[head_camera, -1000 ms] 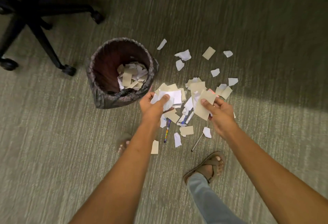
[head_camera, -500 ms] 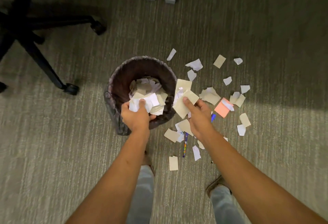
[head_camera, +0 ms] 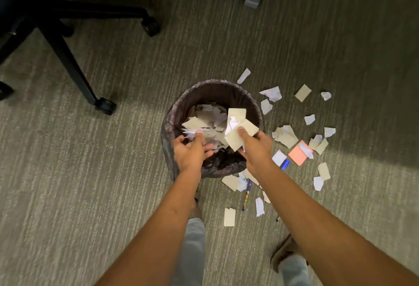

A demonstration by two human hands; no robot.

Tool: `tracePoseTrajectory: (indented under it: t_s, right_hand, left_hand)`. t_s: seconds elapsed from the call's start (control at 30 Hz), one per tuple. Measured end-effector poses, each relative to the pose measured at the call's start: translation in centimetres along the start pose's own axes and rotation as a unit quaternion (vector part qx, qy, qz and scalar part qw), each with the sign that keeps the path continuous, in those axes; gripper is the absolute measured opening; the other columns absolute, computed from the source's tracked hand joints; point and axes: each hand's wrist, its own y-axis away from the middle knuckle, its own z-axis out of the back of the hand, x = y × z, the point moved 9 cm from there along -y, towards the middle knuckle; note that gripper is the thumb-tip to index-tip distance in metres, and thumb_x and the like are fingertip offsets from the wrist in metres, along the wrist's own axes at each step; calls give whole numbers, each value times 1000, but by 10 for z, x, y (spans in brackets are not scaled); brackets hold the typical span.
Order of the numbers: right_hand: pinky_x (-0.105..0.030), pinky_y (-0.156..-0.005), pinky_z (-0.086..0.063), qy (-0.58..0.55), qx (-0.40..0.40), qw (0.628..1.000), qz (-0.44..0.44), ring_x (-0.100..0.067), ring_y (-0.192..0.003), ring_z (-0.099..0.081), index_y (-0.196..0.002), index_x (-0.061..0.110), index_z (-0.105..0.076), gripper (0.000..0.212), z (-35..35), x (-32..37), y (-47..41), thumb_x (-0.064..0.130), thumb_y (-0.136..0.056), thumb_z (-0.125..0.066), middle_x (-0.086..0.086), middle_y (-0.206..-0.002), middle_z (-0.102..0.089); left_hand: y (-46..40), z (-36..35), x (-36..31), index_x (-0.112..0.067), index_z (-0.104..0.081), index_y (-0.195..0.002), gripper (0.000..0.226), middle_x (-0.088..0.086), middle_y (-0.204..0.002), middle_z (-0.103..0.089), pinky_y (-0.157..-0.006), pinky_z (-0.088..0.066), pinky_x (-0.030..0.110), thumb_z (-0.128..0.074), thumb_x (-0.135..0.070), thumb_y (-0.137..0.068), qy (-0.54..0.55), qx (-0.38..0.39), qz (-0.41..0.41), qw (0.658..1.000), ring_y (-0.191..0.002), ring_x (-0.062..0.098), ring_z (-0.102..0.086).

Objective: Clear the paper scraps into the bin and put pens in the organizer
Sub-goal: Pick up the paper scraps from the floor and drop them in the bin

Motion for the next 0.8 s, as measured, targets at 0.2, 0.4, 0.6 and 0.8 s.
tracePoseTrajectory:
  t_s: [0.2, 0.4, 0.6, 0.8]
  right_hand:
    - [-31, -65, -63, -2, -44, 999, -16, -27, -85, -74, -103, 12, -54, 29, 6, 0, -1, 17, -84, -76, -13, -98, -70]
    - [-23, -48, -53, 27, -90, 994, 48, -12, -63, -74, -95, 13, -61, 14, 44, 3, -1, 20, -89, -71, -4, -80, -73]
    - [-40, -68, -57, 88, -156, 979, 96, -16, -57, -68, -77, 21, -59, 15, 135, -9, -9, 20, -88, -69, -6, -68, -69]
    - [-46, -67, -60, 176, -183, 962, 99, -26, -63, -71, -72, 24, -59, 18, 233, -71, -45, 21, -83, -73, -15, -76, -71]
  left_hand:
    - [6, 5, 6, -13, -46, -104, 25, 13, -79, -72, -45, -55, 30, -62, -29, -93, -47, -1, -22, 999, -54, 22, -68]
    - [30, -8, 13, -6, -58, -86, 27, 5, -57, -65, -33, -41, 23, -62, -32, -92, -137, 46, -75, 987, -35, 13, -52]
    - [66, -34, 48, -19, -52, -62, 34, -2, -51, -56, -51, -47, 29, -68, -40, -83, -302, 75, -251, 917, -44, 12, -50]
    - [61, -60, 167, -19, -51, -67, 22, -2, -50, -56, -52, -51, 35, -68, -33, -73, -509, 178, -282, 793, -51, 16, -57]
